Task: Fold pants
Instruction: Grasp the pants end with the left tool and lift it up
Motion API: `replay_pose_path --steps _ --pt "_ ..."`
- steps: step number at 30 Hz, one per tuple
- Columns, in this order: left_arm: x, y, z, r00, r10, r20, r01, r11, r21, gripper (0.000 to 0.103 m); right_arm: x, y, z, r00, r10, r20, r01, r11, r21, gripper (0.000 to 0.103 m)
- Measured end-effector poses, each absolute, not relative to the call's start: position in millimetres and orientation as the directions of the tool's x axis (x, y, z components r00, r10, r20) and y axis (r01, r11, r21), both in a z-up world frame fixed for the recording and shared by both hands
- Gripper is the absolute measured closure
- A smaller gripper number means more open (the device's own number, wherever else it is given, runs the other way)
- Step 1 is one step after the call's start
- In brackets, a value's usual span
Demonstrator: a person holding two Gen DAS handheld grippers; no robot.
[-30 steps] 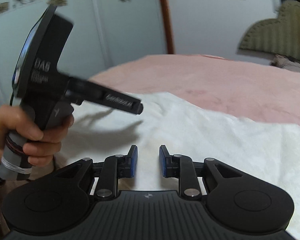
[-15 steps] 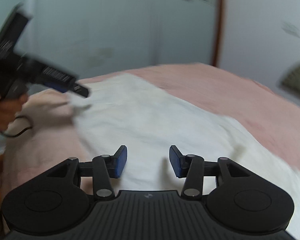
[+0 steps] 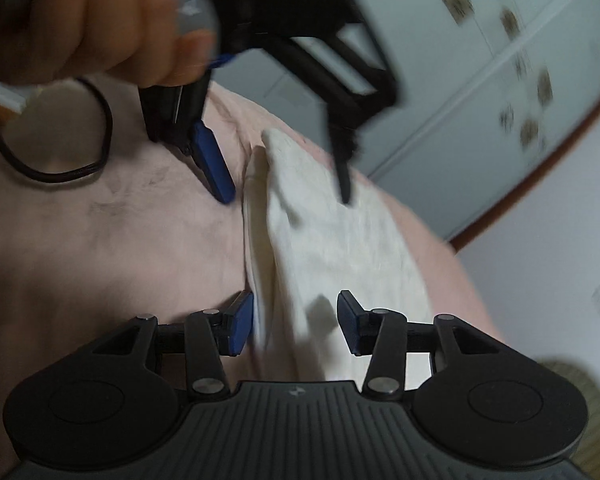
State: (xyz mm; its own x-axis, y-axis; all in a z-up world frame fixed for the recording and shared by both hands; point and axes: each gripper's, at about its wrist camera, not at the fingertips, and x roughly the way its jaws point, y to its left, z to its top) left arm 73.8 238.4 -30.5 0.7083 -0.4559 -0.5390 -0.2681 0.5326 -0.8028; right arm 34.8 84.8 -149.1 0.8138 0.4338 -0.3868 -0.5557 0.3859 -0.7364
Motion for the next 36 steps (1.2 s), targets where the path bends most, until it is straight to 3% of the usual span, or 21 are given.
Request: replay_pose_path --steps 2,4,6,9,13,15,18,20,23,29,31,36 --pt "79.8 238.7 -36.7 0.711 -0.492 -0.503 -0.265 0.475 -0.839 0.015 41.5 94.5 -150.4 0.81 0.445 -0.383 -0.555 0.369 -0.745 0.076" --pt "86.1 236.8 -40.6 0.712 -0.505 -0.488 -0.262 0.453 -0.852 0.013 54.8 92.9 -139.7 0.784 0.473 -0.402 -0.603 0.427 -0.673 0.077" --pt "88.8 234.8 -42.2 0.717 -0.502 -0.484 -0.255 0.457 -0.852 0.012 73.7 79.0 -116.5 0.725 0.526 -0.445 -0.689 0.548 -0.474 0.078" --pt "101.4 230.9 -40.2 0.722 -0.502 -0.477 -0.239 0.466 -0.852 0.012 102.7 39.4 -84.4 0.652 0.62 -0.436 -0.728 0.673 -0.132 0.078" --pt "124.1 233.3 -41.3 0.735 -0.494 -0.465 -0.231 0.463 -0.856 0.012 121.2 -3.1 -64.8 0.49 0.752 -0.441 -0.765 0.614 0.195 0.077" --pt "132.8 233.6 -40.2 0.738 -0.486 -0.469 -0.229 0.473 -0.851 0.012 120.7 -16.5 -58.2 0.526 0.738 -0.423 -0.742 0.641 0.196 0.077" --pt "144.1 232.6 -38.5 0.733 -0.47 -0.491 -0.228 0.51 -0.83 0.013 127.0 -21.9 -59.4 0.66 0.589 -0.466 -0.652 0.758 0.036 0.074" --pt "148.5 228.3 -33.2 0.734 -0.448 -0.511 -0.218 0.556 -0.802 0.018 138.3 -19.1 -70.1 0.666 0.534 -0.522 -0.616 0.787 0.018 0.06" --pt "154.2 221.5 -27.2 0.737 -0.404 -0.541 -0.204 0.631 -0.749 0.025 147.2 -14.2 -96.7 0.599 0.532 -0.598 -0.617 0.783 0.08 0.052" --pt "152.5 212.3 -23.1 0.736 -0.264 -0.624 -0.213 0.784 -0.584 0.083 142.4 -21.2 -95.5 0.616 0.551 -0.563 -0.621 0.78 0.084 0.047" --pt "142.7 208.9 -16.6 0.76 -0.239 -0.605 -0.193 0.806 -0.56 0.088 141.3 -24.5 -90.7 0.618 0.571 -0.541 -0.624 0.774 0.104 0.047" --pt "115.8 173.7 23.7 0.83 -0.155 -0.536 -0.108 0.898 -0.427 0.09 133.9 -27.5 -75.5 0.652 0.611 -0.449 -0.661 0.748 0.06 0.047"
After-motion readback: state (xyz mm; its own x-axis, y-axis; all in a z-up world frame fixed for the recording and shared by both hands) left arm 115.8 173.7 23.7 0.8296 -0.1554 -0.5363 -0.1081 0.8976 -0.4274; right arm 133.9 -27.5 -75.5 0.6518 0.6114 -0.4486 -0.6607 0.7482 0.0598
